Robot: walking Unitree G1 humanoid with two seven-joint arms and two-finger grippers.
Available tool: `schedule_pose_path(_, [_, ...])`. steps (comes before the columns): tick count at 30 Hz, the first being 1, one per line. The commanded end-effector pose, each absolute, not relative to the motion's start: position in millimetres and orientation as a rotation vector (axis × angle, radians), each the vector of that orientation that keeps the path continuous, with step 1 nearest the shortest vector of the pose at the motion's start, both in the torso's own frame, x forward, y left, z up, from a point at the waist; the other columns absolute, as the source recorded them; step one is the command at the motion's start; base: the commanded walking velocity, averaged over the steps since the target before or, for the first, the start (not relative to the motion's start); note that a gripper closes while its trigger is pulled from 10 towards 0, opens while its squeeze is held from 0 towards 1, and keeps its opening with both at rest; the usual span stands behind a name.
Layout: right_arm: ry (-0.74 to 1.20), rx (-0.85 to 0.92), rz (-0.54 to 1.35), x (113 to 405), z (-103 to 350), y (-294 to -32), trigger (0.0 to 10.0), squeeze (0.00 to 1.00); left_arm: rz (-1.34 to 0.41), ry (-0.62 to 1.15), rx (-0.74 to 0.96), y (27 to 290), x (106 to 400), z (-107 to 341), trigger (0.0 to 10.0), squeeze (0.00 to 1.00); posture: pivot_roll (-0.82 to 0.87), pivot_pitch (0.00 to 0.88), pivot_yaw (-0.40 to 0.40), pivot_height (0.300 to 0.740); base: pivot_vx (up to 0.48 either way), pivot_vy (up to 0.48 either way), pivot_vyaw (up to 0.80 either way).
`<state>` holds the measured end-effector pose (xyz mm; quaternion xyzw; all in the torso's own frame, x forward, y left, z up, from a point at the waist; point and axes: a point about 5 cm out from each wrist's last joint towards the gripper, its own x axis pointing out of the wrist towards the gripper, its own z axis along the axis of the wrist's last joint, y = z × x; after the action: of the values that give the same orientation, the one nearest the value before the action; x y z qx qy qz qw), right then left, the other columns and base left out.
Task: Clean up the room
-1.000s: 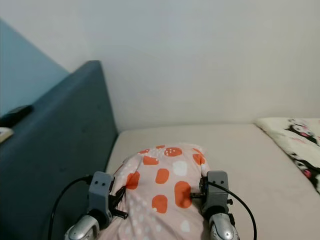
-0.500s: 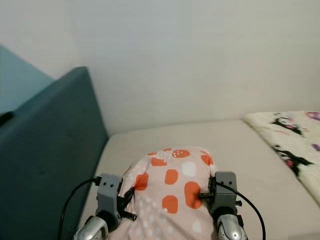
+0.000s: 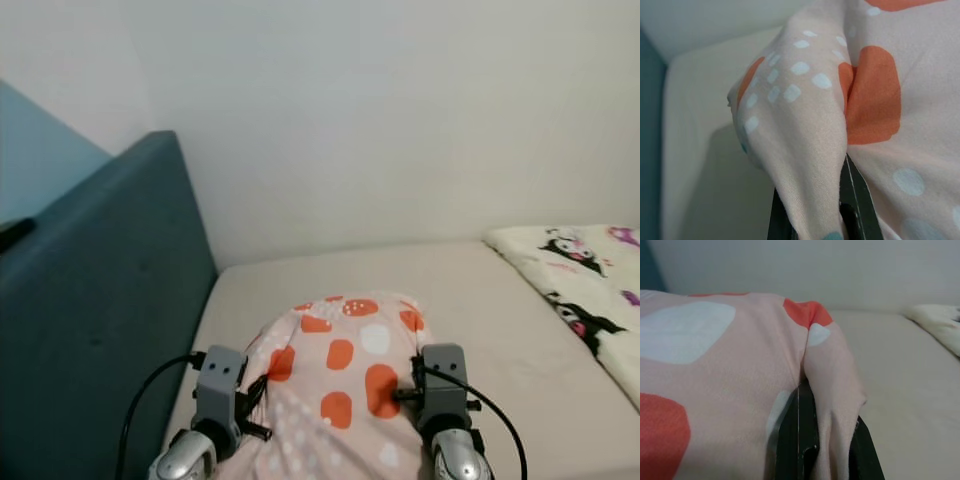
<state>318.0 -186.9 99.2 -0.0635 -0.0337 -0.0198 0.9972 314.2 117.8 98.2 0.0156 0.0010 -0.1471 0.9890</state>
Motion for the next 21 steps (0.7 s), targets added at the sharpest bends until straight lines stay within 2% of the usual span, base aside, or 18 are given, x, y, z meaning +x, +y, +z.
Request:
schedule_pose_path(1, [-0.103, -0.144, -0.036, 319.1, 105.4, -186.2, 10.0, 0.0, -0.264, -0.028, 0.049, 124.4, 315.6, 102.5, 10.0, 0.0, 0.0, 0.112, 0.029, 0.74, 0.0, -0.262, 0.8])
schedule_pose_path(2, [-0.102, -0.141, -0.036, 319.0, 105.3, -186.3, 10.0, 0.0, -0.263, -0.03, 0.044, 124.6, 315.6, 102.6, 10.0, 0.0, 0.0, 0.112, 0.029, 0.74, 0.0, -0.262, 0.8])
schedule_pose_path(6, [-0.107, -0.091, -0.044, 318.9, 105.0, -187.2, 10.0, 0.0, -0.247, -0.018, 0.004, 126.9, 316.4, 102.0, 10.0, 0.0, 0.0, 0.114, 0.027, 0.74, 0.0, 0.0, 0.0])
schedule_pose_path(21, [-0.104, -0.09, -0.042, 318.5, 104.7, -188.8, 10.0, 0.0, -0.251, -0.037, -0.011, 127.2, 317.9, 105.9, 10.0, 0.0, 0.0, 0.12, 0.026, 0.74, 0.019, 0.0, 0.0])
